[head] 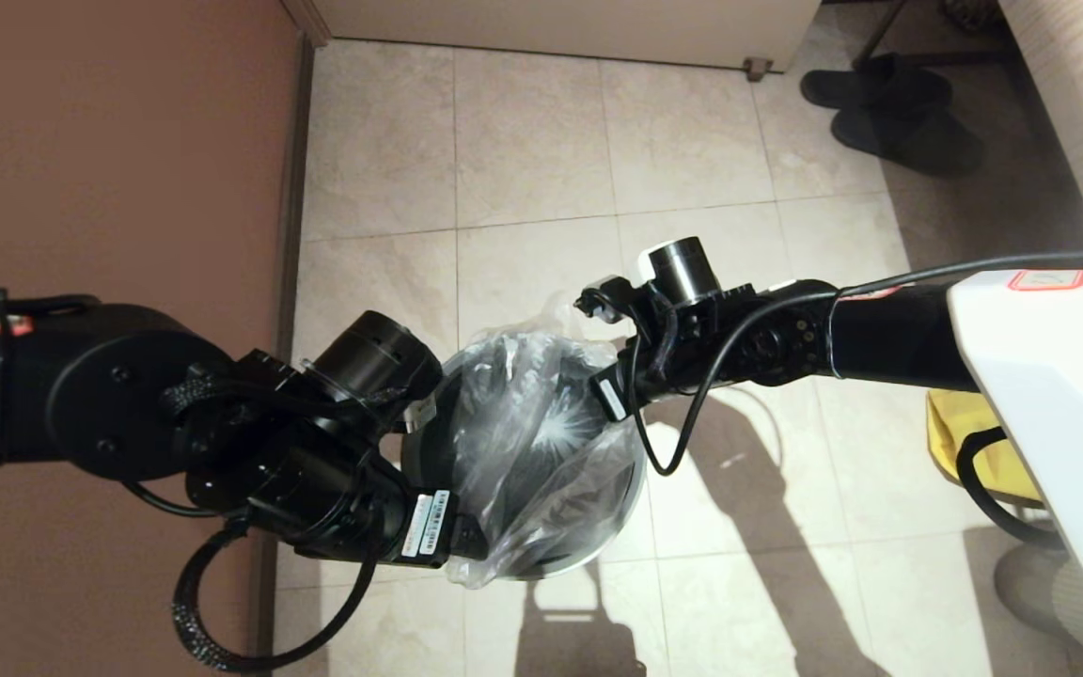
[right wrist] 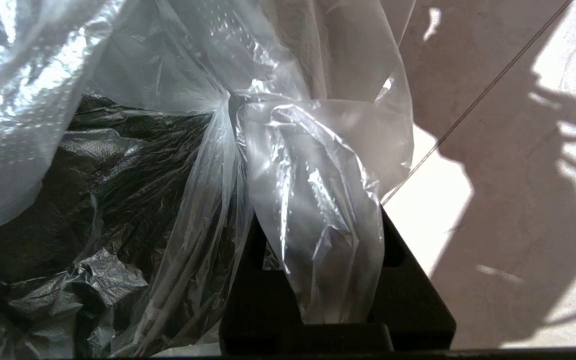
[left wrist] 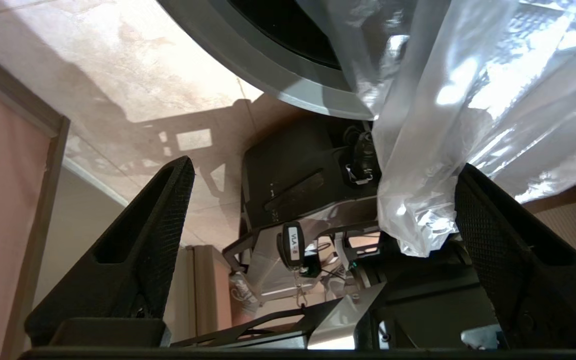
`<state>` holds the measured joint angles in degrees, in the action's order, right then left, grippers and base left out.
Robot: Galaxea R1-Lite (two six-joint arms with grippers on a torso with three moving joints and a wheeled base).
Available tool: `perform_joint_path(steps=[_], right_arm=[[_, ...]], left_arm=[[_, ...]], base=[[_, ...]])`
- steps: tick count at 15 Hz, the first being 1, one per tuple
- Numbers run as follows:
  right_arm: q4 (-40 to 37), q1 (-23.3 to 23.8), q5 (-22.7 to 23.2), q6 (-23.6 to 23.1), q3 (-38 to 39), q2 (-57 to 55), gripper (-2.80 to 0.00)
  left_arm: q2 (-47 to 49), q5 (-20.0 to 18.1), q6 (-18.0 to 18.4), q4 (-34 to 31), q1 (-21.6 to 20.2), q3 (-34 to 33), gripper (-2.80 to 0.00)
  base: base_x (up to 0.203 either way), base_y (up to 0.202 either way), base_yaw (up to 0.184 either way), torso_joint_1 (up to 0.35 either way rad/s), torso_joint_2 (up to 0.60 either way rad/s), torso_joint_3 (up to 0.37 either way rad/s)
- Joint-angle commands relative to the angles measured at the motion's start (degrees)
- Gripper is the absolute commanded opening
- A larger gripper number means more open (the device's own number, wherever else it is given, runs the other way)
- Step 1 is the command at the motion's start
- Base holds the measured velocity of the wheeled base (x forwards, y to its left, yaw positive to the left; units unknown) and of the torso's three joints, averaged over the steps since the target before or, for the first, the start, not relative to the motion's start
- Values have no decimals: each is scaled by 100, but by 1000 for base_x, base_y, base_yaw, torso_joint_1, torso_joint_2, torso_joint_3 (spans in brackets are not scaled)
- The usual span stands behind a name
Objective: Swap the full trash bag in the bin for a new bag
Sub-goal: Put the new garbage bag on the trash can
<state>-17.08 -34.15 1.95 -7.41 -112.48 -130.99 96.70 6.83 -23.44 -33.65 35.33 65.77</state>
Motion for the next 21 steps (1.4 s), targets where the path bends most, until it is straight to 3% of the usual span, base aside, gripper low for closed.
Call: perform_joint_path(steps=[1,3,9,11,14,17,21], right_arm=[[-7,-4,7,-6,16,38,-280],[-10,-4,7,-6,16,35,-280],[-5,1,26,112,6,33,-280],[-7,118,42,340,14,68,-280],[-24,180,76,361,60,142,-280],[-24,180,157,390,68,179,-280],[-24,180,200,381,60,205,-280]], left_arm=[[91,20,-77,1,-17,15,0],[201,20,-270,406,-30,188,0],[723,78,-218,431,27,1411,0],[861,228,504,366,-47,1709,0],[883,257,820,193,-124,1736,0],[717,-721,883,212,-314,1720,0],[399,-1667,901,593,-672,1621,0]], base=[[0,0,0,0,0,0],[0,0,0,0,0,0],[0,0,0,0,0,0],[0,0,0,0,0,0],[0,0,0,0,0,0],[0,0,0,0,0,0],[0,0,0,0,0,0]])
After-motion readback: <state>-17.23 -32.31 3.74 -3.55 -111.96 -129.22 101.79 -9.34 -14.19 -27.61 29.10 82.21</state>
